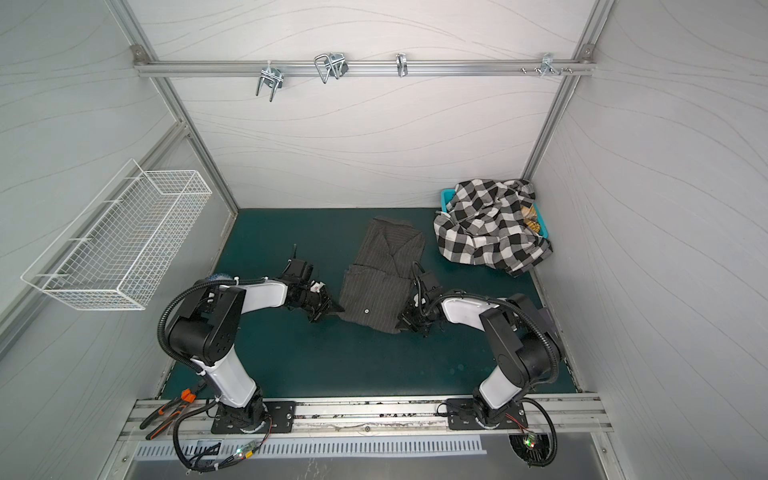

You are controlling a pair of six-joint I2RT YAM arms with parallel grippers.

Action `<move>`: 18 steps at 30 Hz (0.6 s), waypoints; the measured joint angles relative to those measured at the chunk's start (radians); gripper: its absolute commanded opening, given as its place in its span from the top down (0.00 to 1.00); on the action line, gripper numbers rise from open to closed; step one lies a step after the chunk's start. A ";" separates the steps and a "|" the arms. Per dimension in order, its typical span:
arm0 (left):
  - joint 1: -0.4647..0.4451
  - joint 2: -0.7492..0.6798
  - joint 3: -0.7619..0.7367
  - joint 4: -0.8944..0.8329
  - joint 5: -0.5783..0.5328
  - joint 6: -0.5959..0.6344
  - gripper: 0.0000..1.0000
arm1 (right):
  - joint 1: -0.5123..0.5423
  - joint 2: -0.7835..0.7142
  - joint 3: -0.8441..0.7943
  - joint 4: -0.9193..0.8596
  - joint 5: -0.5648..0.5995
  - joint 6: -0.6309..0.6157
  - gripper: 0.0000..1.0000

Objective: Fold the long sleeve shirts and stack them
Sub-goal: 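Pull the held near edge toward the robot with both grippers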

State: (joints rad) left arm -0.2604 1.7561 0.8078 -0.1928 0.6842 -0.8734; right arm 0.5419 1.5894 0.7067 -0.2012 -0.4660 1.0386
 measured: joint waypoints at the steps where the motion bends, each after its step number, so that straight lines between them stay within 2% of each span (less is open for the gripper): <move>1: -0.007 -0.001 -0.002 0.002 -0.001 0.002 0.95 | -0.005 0.000 0.010 -0.021 0.002 -0.012 1.00; 9: -0.069 -0.070 -0.067 -0.014 -0.023 0.009 1.00 | -0.010 -0.033 0.024 -0.149 0.017 -0.087 0.99; 10: -0.081 -0.092 -0.084 -0.028 -0.026 0.010 1.00 | -0.006 -0.056 0.011 -0.164 0.018 -0.091 0.88; 12: -0.109 -0.148 -0.127 -0.054 -0.038 0.010 1.00 | 0.003 -0.108 -0.015 -0.196 0.024 -0.101 0.58; 13: -0.124 -0.182 -0.158 -0.065 -0.041 0.005 1.00 | 0.008 -0.142 -0.034 -0.213 0.030 -0.101 0.49; 14: -0.138 -0.218 -0.192 -0.071 -0.041 -0.003 1.00 | 0.011 -0.175 -0.053 -0.229 0.037 -0.106 0.43; 18: -0.169 -0.344 -0.315 -0.061 -0.025 -0.077 1.00 | 0.011 -0.321 -0.141 -0.289 0.060 -0.090 0.40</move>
State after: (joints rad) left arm -0.4294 1.4124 0.4923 -0.2539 0.6590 -0.9504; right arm 0.5533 1.2686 0.5655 -0.4904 -0.4061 0.9482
